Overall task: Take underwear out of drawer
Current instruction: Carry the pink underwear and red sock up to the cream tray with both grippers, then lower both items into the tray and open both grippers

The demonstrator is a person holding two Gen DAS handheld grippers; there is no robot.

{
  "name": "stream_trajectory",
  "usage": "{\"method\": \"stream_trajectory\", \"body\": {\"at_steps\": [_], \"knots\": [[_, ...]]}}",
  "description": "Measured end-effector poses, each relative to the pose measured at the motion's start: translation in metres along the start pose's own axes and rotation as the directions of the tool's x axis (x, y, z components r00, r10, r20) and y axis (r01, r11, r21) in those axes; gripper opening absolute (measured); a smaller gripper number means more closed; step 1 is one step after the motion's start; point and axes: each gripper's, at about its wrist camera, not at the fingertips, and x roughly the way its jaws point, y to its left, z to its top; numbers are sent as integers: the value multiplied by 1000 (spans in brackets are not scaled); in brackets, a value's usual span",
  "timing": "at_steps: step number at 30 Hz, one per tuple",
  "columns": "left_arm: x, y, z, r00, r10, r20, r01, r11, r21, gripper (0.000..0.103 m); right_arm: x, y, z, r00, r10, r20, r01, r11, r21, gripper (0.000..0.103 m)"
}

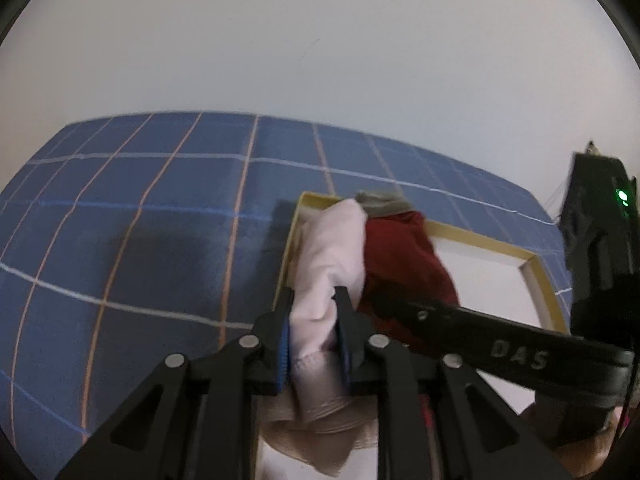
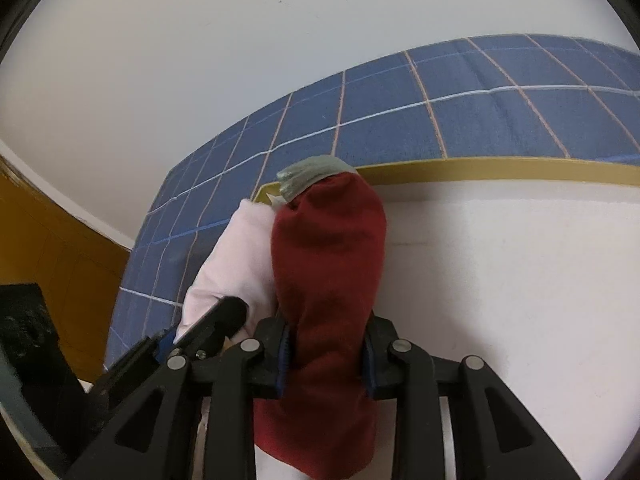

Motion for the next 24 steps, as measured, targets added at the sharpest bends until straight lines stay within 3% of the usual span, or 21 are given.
{"method": "stream_trajectory", "body": {"at_steps": [3,4,8,12,14,18,24], "knots": [[-1,-2,-2,1000,24,1,-24,1000,-1,20,-3,0,-1,1000,6,4,-6,1000,10,32],[-2,-5,-4,999,46,3,-46,999,9,23,-3,-1,0,1000,22,4,-22,1000,15,37],[-4,-24,-14,983,183,11,-183,980,72,24,-3,6,1,1000,6,-10,-6,999,-31,38],[-10,-30,-22,971,238,7,-238,970,44,24,-5,10,1,999,-13,-38,11,999,-52,50],[-15,-32,-28,967,255,3,-255,967,19,25,-11,3,3,999,26,-18,-26,1000,-10,52],[-12,-30,-29,971,234,-40,-235,972,-16,27,-24,-4,3,998,54,26,-53,999,-8,52],[-13,-20,-26,985,166,-41,-169,982,-82,29,-74,-5,-15,991,22,135,-18,999,-33,52]]}}
